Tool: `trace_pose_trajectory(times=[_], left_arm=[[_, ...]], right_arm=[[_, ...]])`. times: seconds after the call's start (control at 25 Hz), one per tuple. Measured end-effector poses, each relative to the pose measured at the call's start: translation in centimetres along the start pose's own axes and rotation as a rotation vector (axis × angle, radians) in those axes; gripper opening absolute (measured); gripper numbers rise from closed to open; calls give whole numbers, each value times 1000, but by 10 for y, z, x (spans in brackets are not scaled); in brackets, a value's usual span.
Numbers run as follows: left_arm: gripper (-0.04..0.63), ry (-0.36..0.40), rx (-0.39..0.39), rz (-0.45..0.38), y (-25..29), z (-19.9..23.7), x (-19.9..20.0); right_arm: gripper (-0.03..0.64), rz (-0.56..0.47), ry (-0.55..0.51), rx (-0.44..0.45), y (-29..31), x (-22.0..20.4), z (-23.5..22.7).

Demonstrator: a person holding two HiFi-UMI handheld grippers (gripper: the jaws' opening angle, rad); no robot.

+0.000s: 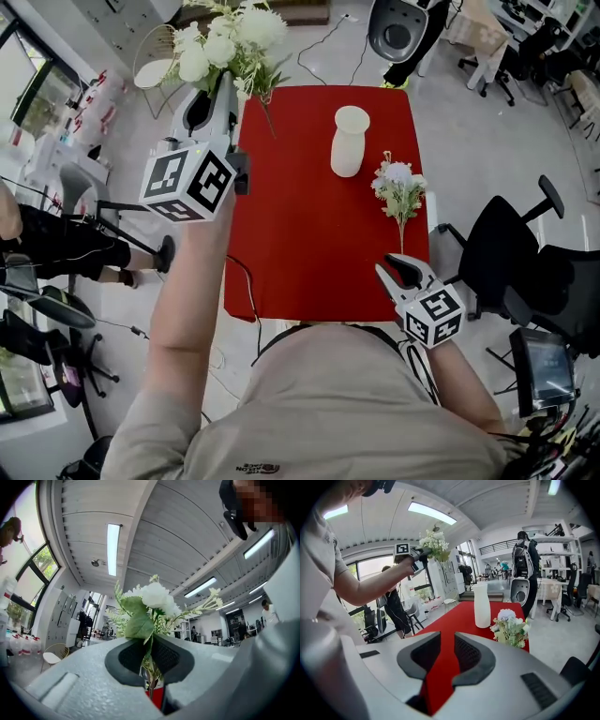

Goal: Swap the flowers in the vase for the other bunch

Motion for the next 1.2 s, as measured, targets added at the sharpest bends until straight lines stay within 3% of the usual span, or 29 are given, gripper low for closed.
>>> trace_pose_trajectory(times=[0.52, 1.2], left_arm=[[35, -67, 105, 275, -67, 56, -78], [35, -224, 123, 705, -108, 71, -247]], right_arm=[[97, 14, -14, 7, 12, -2, 39], [97, 14, 46, -80, 6, -17, 64]])
Point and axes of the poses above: the fingertips, and each gripper's own axes: y forward along the fingers, z to its left, x out of its top, the point moved 3 cm from there along -y, backward along the fingers, and after that the axes turned 3 degrees about -x, right-handed, at the moved point
